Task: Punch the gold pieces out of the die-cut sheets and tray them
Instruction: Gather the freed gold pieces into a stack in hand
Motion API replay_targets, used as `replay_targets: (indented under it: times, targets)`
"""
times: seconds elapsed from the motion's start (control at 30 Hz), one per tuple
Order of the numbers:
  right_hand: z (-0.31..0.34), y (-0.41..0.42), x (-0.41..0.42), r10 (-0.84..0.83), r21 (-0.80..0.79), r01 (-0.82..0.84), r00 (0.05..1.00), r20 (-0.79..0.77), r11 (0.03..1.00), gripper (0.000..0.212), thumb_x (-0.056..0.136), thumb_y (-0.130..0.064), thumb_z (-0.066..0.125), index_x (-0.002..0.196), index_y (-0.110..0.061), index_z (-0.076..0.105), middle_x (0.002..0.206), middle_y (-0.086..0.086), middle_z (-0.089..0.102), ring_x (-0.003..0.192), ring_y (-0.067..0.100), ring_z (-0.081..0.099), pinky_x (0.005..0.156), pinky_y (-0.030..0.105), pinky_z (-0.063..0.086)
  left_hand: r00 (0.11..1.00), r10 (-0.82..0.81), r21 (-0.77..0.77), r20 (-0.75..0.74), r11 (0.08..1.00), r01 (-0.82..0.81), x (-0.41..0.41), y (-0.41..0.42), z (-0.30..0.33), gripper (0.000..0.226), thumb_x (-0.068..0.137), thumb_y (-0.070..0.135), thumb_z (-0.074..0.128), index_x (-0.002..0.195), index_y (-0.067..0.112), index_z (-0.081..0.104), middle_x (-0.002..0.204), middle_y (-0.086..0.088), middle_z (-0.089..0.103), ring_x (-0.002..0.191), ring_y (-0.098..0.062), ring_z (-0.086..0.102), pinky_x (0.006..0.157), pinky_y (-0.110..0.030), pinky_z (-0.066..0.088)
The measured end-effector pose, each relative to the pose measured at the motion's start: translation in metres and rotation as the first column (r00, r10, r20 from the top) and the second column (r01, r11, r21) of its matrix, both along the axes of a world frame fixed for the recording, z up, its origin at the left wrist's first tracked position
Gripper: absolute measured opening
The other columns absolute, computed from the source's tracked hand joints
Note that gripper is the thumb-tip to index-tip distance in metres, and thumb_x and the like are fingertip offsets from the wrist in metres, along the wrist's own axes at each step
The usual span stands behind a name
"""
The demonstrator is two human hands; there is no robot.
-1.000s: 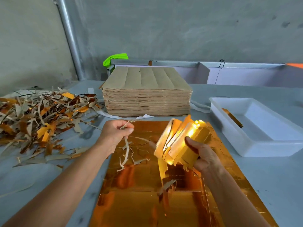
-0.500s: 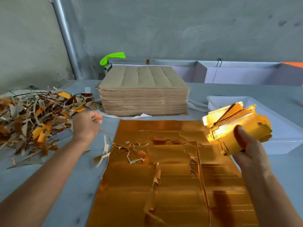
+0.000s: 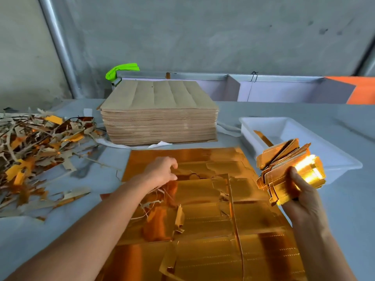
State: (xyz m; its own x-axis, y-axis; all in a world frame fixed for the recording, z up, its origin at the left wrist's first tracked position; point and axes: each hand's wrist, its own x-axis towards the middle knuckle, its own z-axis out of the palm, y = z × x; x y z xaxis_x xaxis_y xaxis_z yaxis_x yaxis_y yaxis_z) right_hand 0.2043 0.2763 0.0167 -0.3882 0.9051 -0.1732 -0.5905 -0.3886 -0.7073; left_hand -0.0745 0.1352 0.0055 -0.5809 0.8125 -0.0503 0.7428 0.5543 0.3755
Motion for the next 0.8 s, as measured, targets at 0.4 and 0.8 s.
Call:
replay_targets:
  times: [0.4,0.8]
  targets:
    - [-0.005,-0.003,-0.010,0.065,-0.042,-0.066,0.997,-0.036,0.997,0.026,0.085,-0.011,0.063,0.108,-0.023,0.058,0.088,-0.002,0.075,0.079,0.022,0.073,0.057,0.042,0.060,0.985,0.037,0.459,0.169,0.881,-0.111,-0.018,-0.038,0.042,0.013,0.096,0.018,0.053,0.093,0.023,0.064,0.078,0.003,0.066,0.060,-0.006,0.056,0.061,-0.020,0.043]
    - [-0.004,-0.021,-0.023,0.137,-0.043,-0.137,0.991,-0.012,0.990,0.025,0.088,-0.009,0.060,0.110,-0.019,0.059,0.087,0.000,0.075,0.074,0.021,0.073,0.063,0.047,0.057,0.883,-0.420,-0.334,0.210,0.818,0.468,0.050,-0.063,0.005,0.045,0.074,0.036,0.079,0.111,0.035,0.053,0.097,0.009,0.050,0.085,-0.008,0.048,0.065,-0.026,0.040]
